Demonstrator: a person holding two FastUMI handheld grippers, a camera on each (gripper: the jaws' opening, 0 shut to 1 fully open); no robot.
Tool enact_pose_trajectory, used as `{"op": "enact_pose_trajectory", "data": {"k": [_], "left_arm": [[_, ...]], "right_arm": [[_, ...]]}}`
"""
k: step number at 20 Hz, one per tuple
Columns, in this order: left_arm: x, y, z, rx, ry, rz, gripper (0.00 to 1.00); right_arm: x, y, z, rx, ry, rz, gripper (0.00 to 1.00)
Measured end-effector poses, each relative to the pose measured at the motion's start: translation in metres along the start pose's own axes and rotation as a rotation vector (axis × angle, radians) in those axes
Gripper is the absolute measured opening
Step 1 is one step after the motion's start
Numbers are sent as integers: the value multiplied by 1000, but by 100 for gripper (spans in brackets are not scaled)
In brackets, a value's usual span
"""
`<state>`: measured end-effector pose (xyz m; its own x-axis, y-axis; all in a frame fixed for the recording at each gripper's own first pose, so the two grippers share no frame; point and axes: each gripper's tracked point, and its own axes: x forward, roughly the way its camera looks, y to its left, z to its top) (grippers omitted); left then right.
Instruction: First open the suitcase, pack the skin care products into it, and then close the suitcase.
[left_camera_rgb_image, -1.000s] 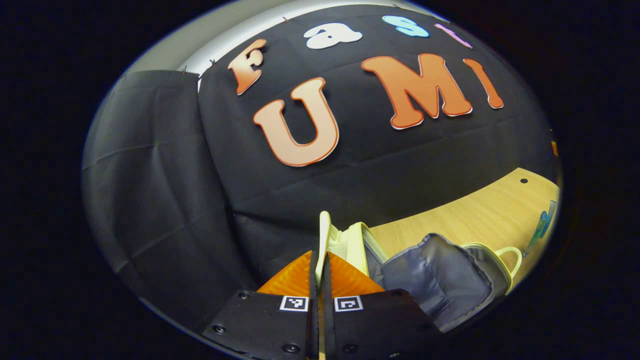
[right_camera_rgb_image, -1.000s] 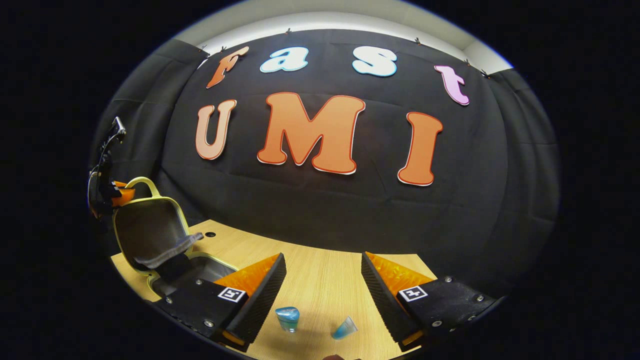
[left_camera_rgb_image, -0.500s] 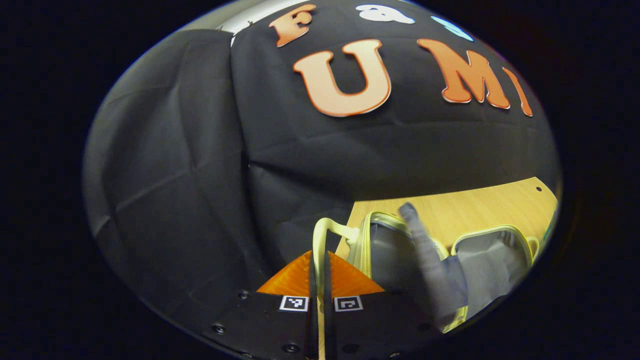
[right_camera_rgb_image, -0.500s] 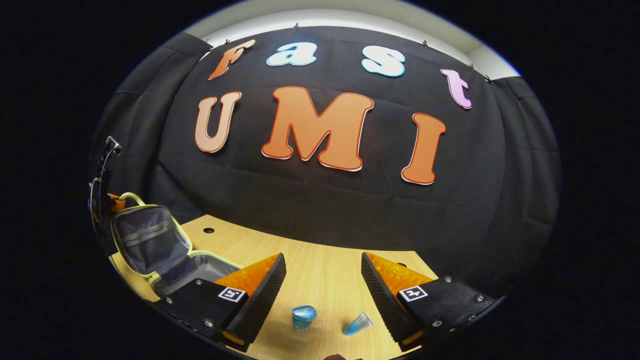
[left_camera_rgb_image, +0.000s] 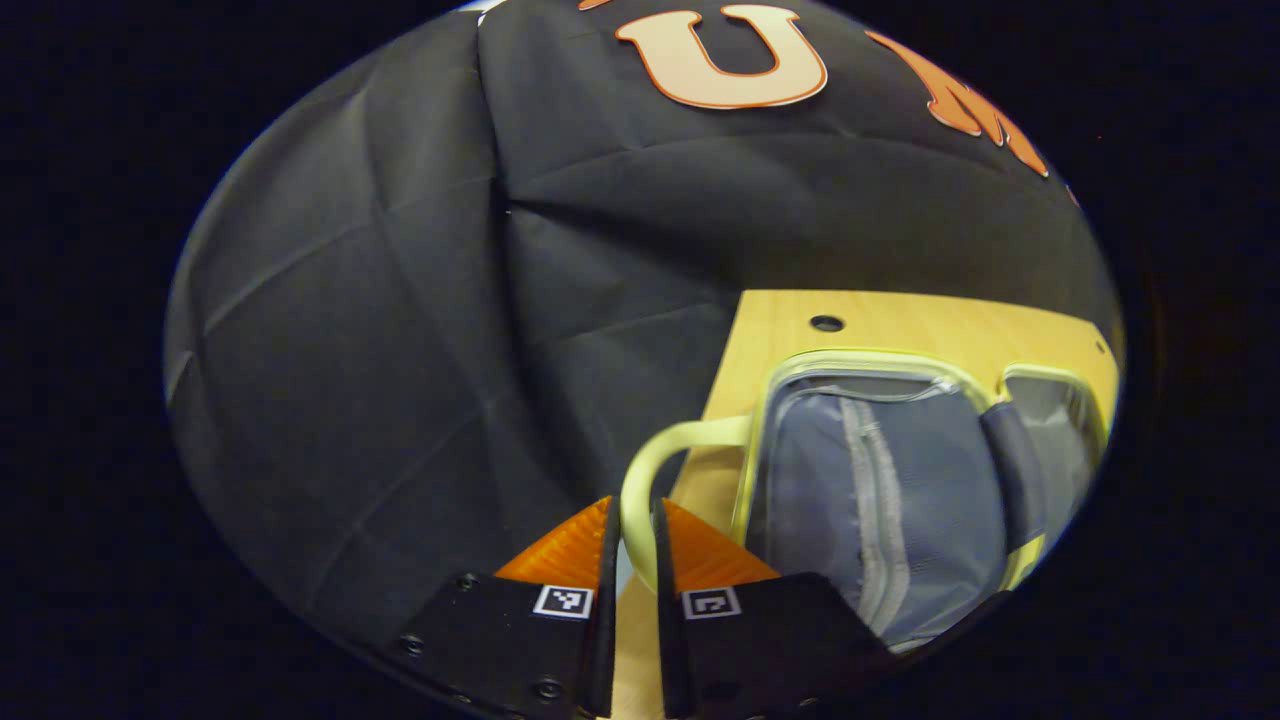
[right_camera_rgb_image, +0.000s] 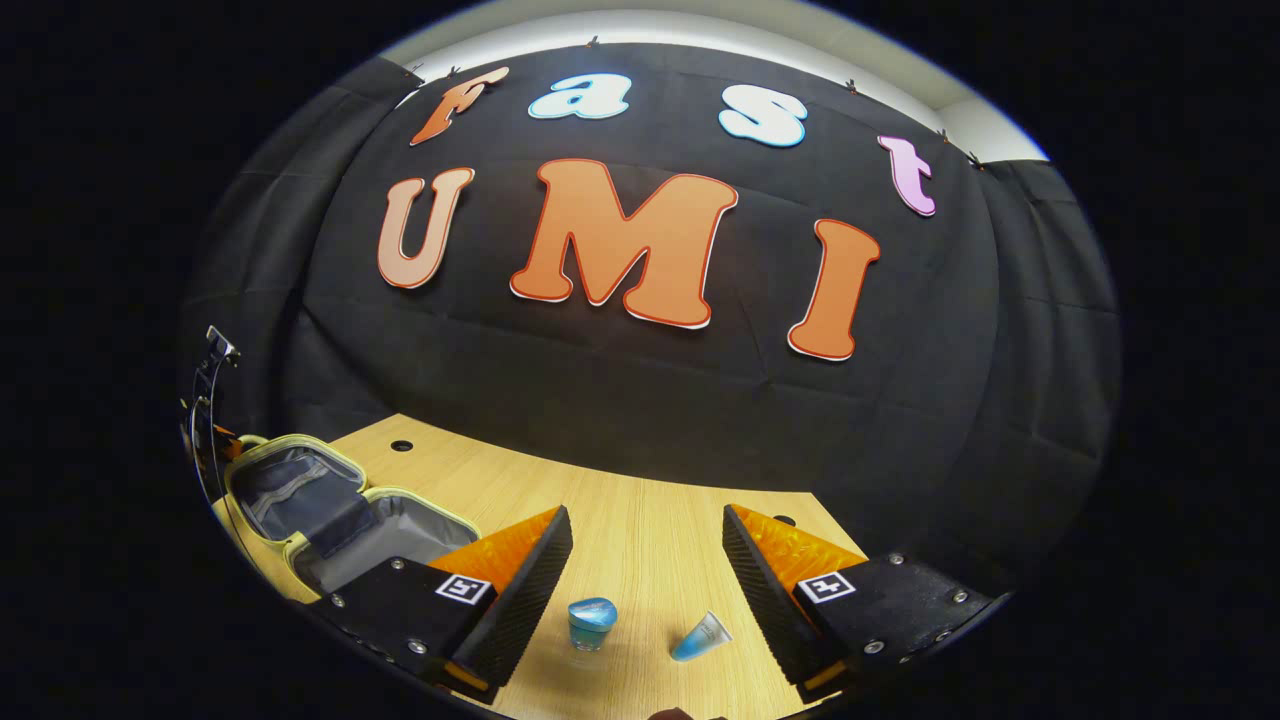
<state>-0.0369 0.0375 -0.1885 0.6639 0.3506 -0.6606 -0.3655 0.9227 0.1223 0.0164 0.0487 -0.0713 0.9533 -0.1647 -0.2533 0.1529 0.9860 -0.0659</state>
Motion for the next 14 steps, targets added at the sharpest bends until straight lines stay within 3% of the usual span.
{"op": "enact_pose_trajectory", "data": {"k": [2,4,8,10,13,14], "left_arm": [[-4,-13,11,-36,-22,-10,18],[-28,-20,30,-46,-70,-17,25],[-84,-70,76,-17,-197,-85,75],[-109,-99,94,15,-259,-126,79],[-144,-165,118,39,-320,-223,99],[-157,-188,123,41,-337,-248,99]], "right_arm": [[1,-7,-4,2,5,-2,96],[1,-15,-9,10,7,-5,96],[4,-30,-18,19,14,3,96],[5,-36,-25,21,19,13,96],[8,-44,-38,28,31,38,96],[9,-47,-43,29,39,46,96]]}}
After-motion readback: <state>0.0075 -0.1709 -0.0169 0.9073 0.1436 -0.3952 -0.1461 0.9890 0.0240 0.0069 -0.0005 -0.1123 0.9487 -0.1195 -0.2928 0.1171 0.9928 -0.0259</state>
